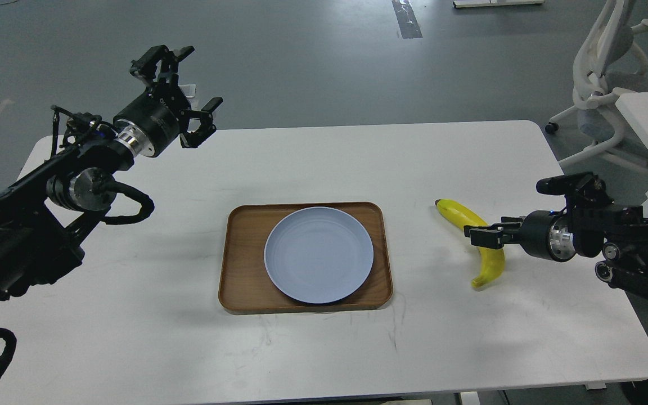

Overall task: Place banana on plate with both arms
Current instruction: 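Reach the right gripper to the yellow banana and grasp it, then carry the banana with the right gripper and lower it onto the plate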

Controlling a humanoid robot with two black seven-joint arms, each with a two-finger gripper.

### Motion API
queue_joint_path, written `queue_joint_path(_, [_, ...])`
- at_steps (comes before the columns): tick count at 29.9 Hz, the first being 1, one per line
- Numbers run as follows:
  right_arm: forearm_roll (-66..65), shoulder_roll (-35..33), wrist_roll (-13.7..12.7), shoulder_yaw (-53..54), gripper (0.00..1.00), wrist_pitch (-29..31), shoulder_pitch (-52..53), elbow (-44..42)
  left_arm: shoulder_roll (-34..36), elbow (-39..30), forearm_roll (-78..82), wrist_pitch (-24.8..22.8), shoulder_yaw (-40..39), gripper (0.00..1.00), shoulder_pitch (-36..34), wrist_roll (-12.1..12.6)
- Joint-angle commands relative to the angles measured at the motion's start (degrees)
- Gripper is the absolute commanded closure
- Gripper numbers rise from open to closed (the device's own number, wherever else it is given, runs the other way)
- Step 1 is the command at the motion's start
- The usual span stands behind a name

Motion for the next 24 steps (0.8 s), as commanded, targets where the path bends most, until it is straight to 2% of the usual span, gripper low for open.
queue_joint_path(1, [-1.42, 0.29, -0.01, -0.14, 0.33, 0.01, -0.96, -0.5, 0.21, 0.0, 0.26, -0.01, 0.07, 0.02, 0.0, -0.02])
queue_joint_path(2, [-2.3, 0.29, 0.08, -0.23, 0.42, -0.17, -1.05, -0.59, 0.21, 0.0, 0.26, 0.08, 0.07, 0.02, 0.0, -0.02])
queue_joint_path(3, [-4.22, 0.29, 0.08, -0.14, 0.55, -0.43, -1.05, -1.11, 0.21, 0.0, 0.34, 0.17, 0.07, 0.02, 0.0, -0.02])
queue_joint_path(5, [-5.56, 0.29, 0.52, -0.14, 0.67, -0.61, -1.05, -1.47, 0.21, 0.0, 0.43, 0.34, 0.07, 0.02, 0.0, -0.11])
queue_joint_path(6, [-5.65, 0.38, 0.78, -0.14, 0.78, -1.3, -1.05, -1.47, 0.21, 0.08, 0.43, 0.52, 0.16, 0.02, 0.0, -0.11])
queue_joint_path(9, [-5.65, 0.9, 0.78, -0.14, 1.0, -3.41, -0.79, -1.64, 0.3, 0.09, 0.43, 0.61, 0.33, 0.02, 0.0, -0.11])
queue_joint_path(11, [-5.65, 1.17, 1.74, -0.14, 1.0, -4.3, -0.35, -1.55, 0.3, 0.26, 0.52, 0.61, 0.42, 0.02, 0.09, -0.11])
queue_joint_path(13, [-5.65, 1.52, 3.85, -0.14, 1.0, -4.47, 0.26, -1.55, 0.22, 0.35, 0.43, 0.96, 0.42, 0.02, 0.09, -0.2])
queue_joint_path(17, [-5.39, 2.49, 5.0, 0.12, 1.0, -5.35, 2.72, -0.94, 0.21, 0.35, 0.52, 1.49, 0.51, 0.02, 0.09, -0.2])
queue_joint_path(20, [-5.3, 3.28, 8.33, 0.04, 1.0, -5.79, 6.06, 0.46, 0.21, 0.35, 0.52, 1.49, 0.51, 0.02, 0.09, -0.11])
queue_joint_path(21, [-5.39, 3.8, 10.69, -0.14, 1.0, -5.79, 7.55, 1.51, 0.21, 0.35, 0.52, 1.49, 0.51, 0.02, 0.0, -0.11])
queue_joint_path(24, [-6.0, 7.57, 12.38, -1.97, 1.0, -5.62, 10.8, 3.02, 0.3, 0.35, 0.52, 1.57, 0.51, 0.02, 0.0, -0.11])
